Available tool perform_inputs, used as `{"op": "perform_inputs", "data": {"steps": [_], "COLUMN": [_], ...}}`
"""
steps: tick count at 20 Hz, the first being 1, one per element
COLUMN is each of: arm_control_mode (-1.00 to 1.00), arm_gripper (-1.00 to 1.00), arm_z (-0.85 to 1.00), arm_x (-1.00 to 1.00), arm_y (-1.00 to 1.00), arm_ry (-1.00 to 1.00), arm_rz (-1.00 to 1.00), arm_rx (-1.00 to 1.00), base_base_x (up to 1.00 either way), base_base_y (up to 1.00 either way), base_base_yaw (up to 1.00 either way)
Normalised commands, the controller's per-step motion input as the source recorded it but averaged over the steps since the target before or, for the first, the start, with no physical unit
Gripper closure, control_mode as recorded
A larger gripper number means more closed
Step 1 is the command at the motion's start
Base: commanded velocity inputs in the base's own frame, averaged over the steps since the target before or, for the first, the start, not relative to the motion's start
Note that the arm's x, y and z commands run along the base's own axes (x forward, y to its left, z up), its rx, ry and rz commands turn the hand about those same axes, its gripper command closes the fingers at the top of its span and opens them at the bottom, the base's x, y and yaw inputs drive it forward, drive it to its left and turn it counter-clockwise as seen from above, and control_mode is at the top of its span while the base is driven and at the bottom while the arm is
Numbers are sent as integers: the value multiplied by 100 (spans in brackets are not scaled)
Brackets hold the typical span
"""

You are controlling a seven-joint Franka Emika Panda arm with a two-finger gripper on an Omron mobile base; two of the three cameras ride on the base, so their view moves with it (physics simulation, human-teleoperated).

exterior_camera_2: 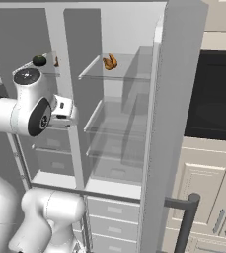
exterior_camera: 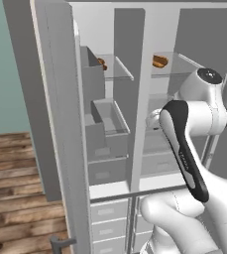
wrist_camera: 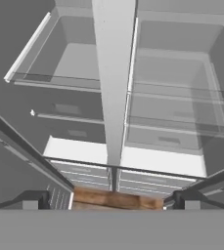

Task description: Pick up the frozen chicken drumstick from the freezer, place it on any shelf in the fridge, and close the fridge and freezer doors when done.

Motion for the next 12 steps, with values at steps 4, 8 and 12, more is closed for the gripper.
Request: {"op": "perform_inputs", "data": {"steps": [4, 8, 12], "arm_control_mode": [100, 100, 100], "arm_gripper": [-100, -100, -100], "arm_z": [0, 0, 0], "arm_x": [0, 0, 0], "arm_y": [0, 0, 0], "arm_ry": [0, 0, 0], "arm_rz": [0, 0, 0], "arm_rx": [0, 0, 0], "base_base_x": [0, 7, 34], "base_base_y": [44, 44, 33], "base_base_yaw": [0, 0, 0]}}
